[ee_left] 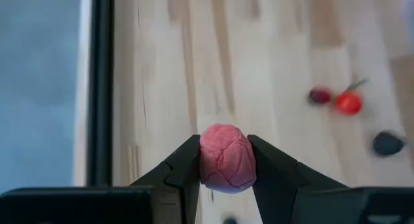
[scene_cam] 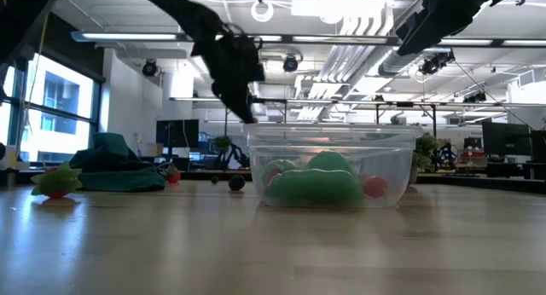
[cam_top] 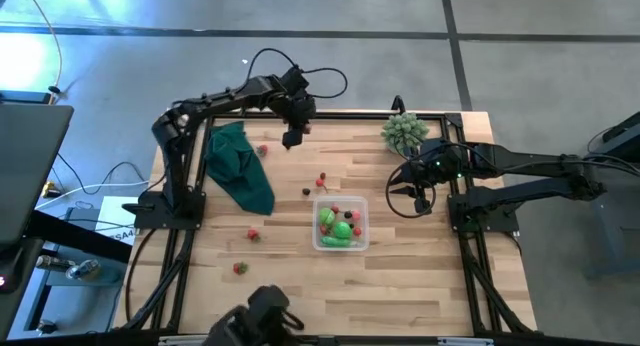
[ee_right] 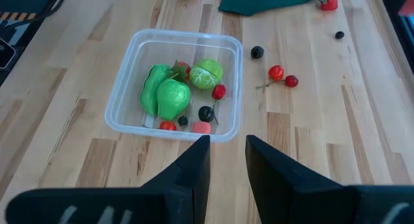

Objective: Pick and placing Produce into tupperware
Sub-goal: Put the pink peach into the container

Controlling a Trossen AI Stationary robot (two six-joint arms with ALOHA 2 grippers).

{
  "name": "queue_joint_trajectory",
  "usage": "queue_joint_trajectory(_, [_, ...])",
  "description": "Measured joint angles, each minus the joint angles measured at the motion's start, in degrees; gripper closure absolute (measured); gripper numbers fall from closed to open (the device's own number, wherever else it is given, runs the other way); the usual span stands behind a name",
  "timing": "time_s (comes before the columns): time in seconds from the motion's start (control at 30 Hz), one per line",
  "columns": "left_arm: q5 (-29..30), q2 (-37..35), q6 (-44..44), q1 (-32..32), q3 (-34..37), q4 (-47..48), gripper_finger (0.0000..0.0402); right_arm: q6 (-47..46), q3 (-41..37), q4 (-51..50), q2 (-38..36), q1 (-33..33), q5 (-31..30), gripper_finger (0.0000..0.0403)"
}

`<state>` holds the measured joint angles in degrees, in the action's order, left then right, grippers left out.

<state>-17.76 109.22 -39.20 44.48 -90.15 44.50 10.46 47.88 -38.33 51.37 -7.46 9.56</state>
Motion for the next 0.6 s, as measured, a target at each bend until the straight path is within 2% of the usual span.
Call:
queue_joint_trajectory(0.17, [0.42, -3.73, -0.88, -5.80, -0.02, -1.11, 0.0295, -0.01, 0.02, 0.00, 0.00, -0.01, 0.00, 0.0313])
queue_joint_trajectory(0.4, [0.90, -4.45, -0.94, -16.22, -0.02, -1.02, 0.0296, -0.01, 0.02, 0.00, 0.00, -0.01, 0.00, 0.0313])
queue_joint_trajectory(0.6, [5.10, -4.45, 1.85, -25.99, -0.02, -1.10, 0.0296, 0.02, 0.02, 0.02, 0.00, 0.01, -0.01, 0.0313])
